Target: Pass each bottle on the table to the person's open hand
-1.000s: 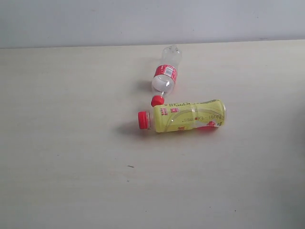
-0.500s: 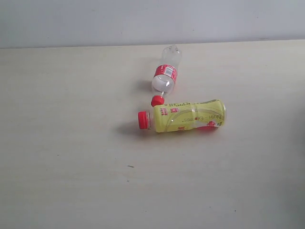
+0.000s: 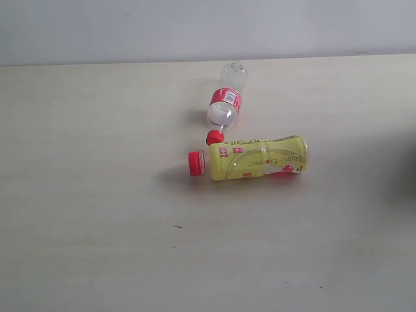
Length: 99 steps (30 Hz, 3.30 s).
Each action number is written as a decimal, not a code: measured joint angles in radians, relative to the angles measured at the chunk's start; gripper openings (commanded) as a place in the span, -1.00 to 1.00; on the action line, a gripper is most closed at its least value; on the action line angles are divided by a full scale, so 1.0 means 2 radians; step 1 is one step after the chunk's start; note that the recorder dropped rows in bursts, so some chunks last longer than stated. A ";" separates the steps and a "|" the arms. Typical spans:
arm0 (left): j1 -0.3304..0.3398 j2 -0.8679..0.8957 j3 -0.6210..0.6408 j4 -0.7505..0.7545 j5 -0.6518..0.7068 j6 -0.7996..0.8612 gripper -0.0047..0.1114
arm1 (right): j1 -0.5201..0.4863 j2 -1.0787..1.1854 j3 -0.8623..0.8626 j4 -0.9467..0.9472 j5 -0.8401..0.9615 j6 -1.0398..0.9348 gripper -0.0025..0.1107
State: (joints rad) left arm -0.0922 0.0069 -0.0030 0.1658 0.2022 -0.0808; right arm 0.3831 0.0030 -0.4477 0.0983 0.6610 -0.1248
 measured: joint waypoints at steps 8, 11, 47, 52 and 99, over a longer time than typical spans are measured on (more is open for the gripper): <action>0.000 0.000 0.000 0.000 0.000 0.000 -0.92 | 0.000 0.000 0.000 0.005 0.000 0.000 -0.96; 0.000 0.000 0.000 0.000 0.000 0.000 -0.92 | 0.000 0.000 0.000 0.005 0.000 0.000 -0.96; 0.000 0.000 0.000 0.000 0.000 0.000 -0.92 | 0.000 0.099 -0.010 0.042 -0.006 -0.015 -0.96; 0.000 0.000 0.000 0.000 0.000 0.000 -0.92 | 0.000 0.254 -0.073 0.165 0.038 -0.149 -0.95; 0.000 0.000 0.000 0.000 0.000 0.000 -0.92 | 0.151 0.912 -0.383 -0.165 0.054 -0.265 0.27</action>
State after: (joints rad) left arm -0.0922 0.0069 -0.0030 0.1658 0.2022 -0.0808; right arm 0.6846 1.8262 -1.2142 -0.2314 0.7690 -0.6544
